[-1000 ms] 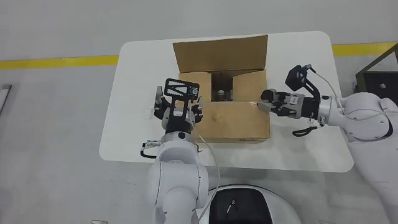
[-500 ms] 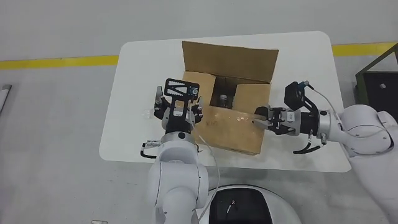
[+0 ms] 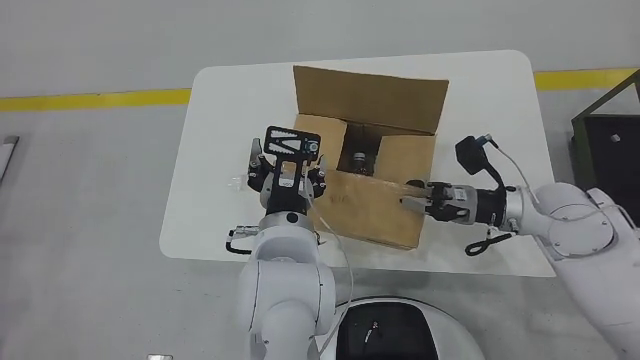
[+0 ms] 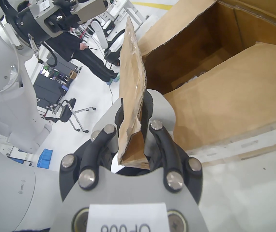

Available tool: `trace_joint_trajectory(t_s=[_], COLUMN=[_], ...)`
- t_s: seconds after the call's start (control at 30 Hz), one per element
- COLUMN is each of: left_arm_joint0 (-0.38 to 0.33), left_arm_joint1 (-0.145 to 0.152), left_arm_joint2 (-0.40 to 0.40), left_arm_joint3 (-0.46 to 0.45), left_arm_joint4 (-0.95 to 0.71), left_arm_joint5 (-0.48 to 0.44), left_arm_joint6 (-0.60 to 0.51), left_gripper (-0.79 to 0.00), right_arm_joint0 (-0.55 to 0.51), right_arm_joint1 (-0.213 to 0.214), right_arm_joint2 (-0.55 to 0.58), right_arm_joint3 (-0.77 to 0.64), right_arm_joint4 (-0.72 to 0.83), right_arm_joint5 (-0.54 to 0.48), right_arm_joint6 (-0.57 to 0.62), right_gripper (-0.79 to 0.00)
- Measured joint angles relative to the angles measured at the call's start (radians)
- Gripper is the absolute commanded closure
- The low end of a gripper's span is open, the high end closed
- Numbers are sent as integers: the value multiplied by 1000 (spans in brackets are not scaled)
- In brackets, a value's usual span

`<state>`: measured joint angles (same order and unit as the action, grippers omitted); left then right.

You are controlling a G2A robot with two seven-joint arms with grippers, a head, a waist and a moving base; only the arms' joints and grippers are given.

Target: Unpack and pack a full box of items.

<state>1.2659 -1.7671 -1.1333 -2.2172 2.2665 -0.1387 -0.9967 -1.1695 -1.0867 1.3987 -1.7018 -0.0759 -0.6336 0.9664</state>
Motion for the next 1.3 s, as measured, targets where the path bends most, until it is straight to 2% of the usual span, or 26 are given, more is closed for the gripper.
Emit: trace_joint_trajectory(t_s=[0.03,0.07,0.1,0.23,0.33,0.53,0.73,0.93,1.07,1.3], left_arm_joint0=[0,0,0,0,0,10,-2,-63,-100,-124], left_arm_joint1=[0,0,0,0,0,1,-4,-14,-19,-24], left_arm_joint2=[0,0,0,0,0,-2,11,45,69,115], left_arm_joint3=[0,0,0,0,0,-5,-58,-77,-37,32], left_arm_joint4=[0,0,0,0,0,-15,-86,-148,-149,-73], left_arm_joint5=[0,0,0,0,0,3,17,8,-1,15], left_arm_joint6=[0,0,0,0,0,20,10,-58,-88,-127], left_gripper=[-785,-785,-785,-785,-785,-785,-785,-785,-785,-785], right_arm_joint0=[1,3,5,13,10,-11,-56,-127,-185,-259], right_arm_joint1=[1,2,3,5,7,18,26,25,26,29], right_arm_joint2=[-3,-7,-10,-25,-13,50,89,110,131,152], right_arm_joint3=[3,5,4,-13,-46,-137,-217,-274,-303,-342], right_arm_joint4=[3,-5,-18,-84,-161,-403,-618,-817,-936,-1140], right_arm_joint5=[-2,-2,-3,-19,-45,-35,-77,-114,-137,-133], right_arm_joint6=[2,8,10,-11,-80,-170,-282,-504,-660,-831], right_gripper=[-151,-12,0,0,0,0,0,0,0,0])
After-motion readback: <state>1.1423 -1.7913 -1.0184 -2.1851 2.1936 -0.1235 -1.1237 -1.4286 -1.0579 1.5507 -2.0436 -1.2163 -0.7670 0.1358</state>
